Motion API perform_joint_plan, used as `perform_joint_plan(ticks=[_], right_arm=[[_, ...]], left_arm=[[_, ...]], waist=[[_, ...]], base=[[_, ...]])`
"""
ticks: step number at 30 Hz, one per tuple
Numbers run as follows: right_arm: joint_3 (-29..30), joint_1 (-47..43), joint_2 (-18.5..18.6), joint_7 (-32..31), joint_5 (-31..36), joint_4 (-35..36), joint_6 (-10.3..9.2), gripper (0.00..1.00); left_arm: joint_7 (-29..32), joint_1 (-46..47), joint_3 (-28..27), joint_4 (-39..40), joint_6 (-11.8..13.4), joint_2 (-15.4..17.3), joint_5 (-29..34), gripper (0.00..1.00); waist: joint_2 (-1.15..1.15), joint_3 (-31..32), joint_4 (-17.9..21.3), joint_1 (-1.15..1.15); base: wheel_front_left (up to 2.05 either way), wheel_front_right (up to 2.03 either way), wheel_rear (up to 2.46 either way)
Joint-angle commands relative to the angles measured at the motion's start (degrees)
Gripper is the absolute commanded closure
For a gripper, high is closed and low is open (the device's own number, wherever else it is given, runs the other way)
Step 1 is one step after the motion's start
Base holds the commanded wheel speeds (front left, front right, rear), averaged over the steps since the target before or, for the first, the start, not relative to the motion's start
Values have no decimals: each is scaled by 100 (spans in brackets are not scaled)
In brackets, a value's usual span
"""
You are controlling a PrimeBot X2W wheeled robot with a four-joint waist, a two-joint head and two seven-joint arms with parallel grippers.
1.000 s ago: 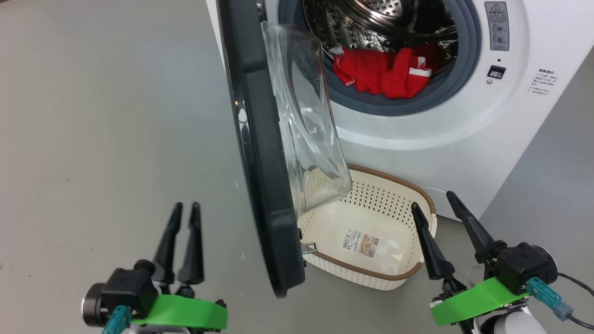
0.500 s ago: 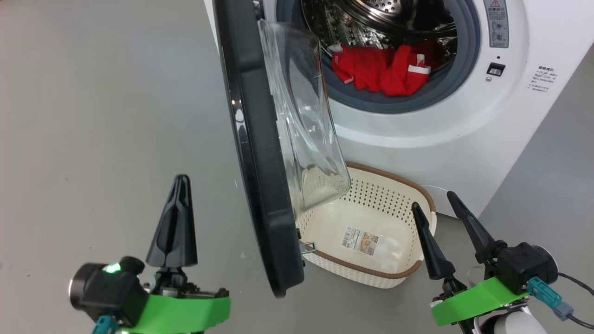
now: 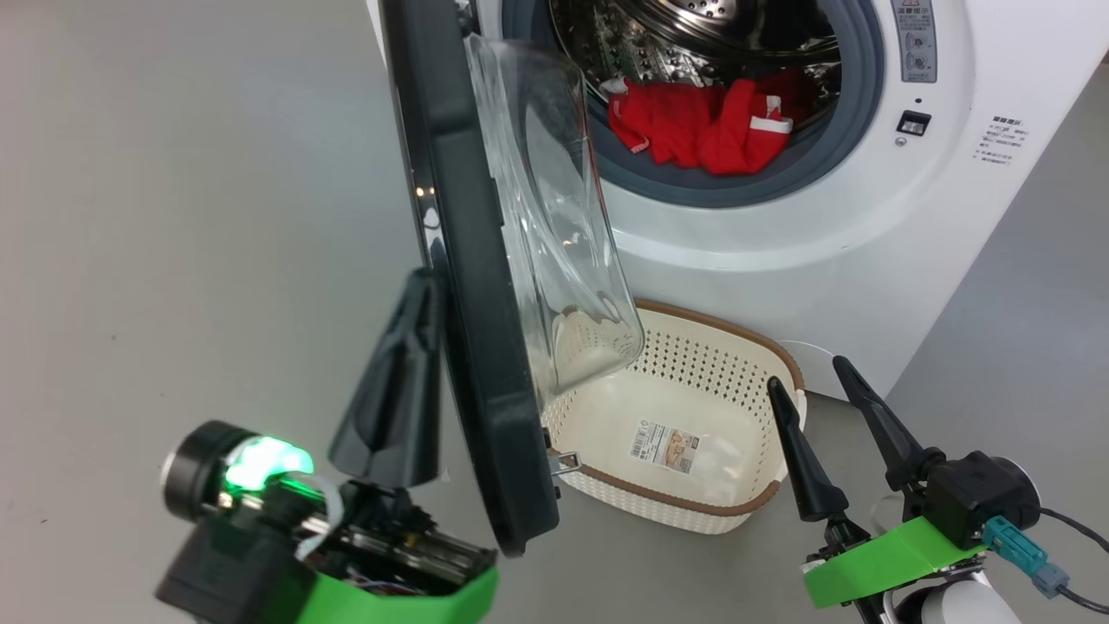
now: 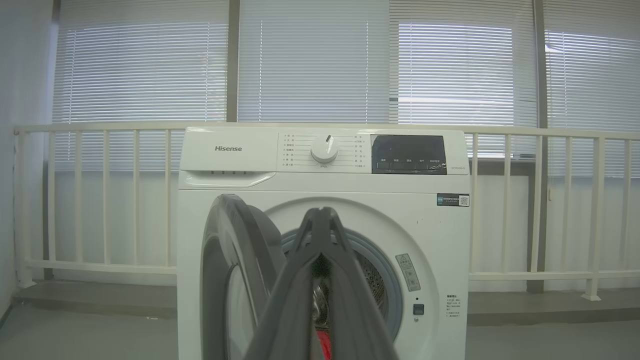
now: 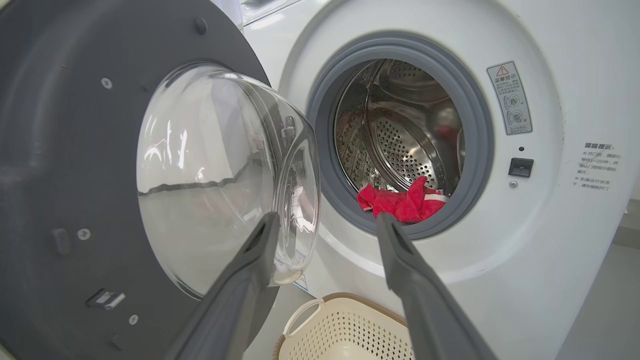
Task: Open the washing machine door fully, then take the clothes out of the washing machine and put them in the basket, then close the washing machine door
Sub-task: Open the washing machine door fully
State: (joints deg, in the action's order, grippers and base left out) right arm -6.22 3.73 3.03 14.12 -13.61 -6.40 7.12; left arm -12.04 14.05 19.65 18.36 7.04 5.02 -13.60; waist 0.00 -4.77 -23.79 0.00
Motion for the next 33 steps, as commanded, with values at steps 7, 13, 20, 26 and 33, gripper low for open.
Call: perform_joint_plan(ticks=[7,13,20,26,33], right_arm=[[-109,212,-15,44,-28,128,36,0],[-122,229,-15,48,-27,137,36,0],[-124,270,-15,52,-24,128,36,0],[-139,309,-15,56,-24,125,36,0],[-139,304,-15,60,-28,128,36,0]], left_arm=[[469,172,426,228,-190,1,3,100],[733,78,784,102,-248,-72,-215,100],[1075,-29,1044,-272,-211,-114,-420,100],[1330,-52,1126,-619,-143,-114,-476,100],[1391,-61,969,-860,102,-69,-405,100]], waist=[[0,-33,51,0],[0,-78,59,0],[0,-145,78,0],[0,-194,133,0],[0,-219,154,0]], base=[[0,0,0],[0,0,0],[0,0,0],[0,0,0],[0,0,0]])
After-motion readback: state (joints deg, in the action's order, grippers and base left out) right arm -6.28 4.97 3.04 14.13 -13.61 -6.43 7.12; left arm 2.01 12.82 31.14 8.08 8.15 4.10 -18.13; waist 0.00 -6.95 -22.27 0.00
